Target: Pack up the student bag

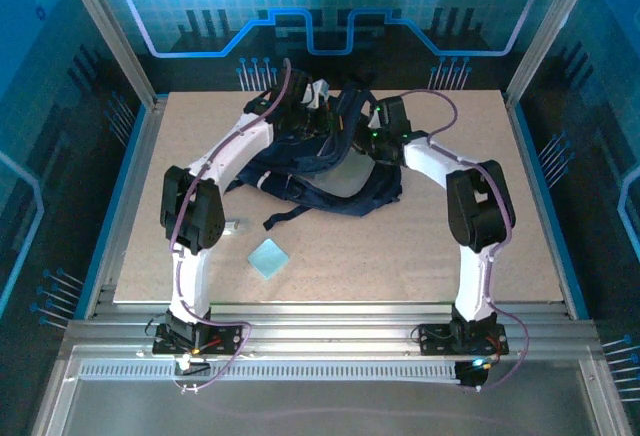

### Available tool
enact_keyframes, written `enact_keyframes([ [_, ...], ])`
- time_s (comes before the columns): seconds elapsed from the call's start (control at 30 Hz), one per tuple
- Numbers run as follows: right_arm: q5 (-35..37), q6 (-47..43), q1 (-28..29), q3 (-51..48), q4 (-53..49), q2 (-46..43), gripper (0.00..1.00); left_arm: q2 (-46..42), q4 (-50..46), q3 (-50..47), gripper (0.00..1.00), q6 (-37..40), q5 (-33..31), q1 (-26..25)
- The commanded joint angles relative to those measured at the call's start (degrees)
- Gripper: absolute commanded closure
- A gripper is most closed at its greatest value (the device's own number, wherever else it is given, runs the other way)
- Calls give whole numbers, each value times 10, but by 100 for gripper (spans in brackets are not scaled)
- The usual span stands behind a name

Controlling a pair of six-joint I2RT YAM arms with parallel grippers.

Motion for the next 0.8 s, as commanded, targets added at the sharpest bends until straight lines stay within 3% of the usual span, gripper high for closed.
enact_keyframes([
  [0.0,-33,20,27,11,87,16,100,-46,78,6,100,-19,55,5],
  [0.27,-9,53,43,92,99,107,99,-42,92,9,100,-19,102,4],
  [0.53,34,51,59,176,21,148,77,-48,115,-19,100,-29,106,4],
  [0.57,34,55,58,177,22,150,72,-49,117,-21,100,-30,106,4],
  [0.63,20,59,53,180,21,150,46,-49,118,-21,100,-30,105,4],
  [0.67,12,57,50,177,21,145,37,-49,119,-21,100,-29,104,5],
  [0.77,4,45,44,137,26,108,23,-48,123,-22,100,-28,98,4],
])
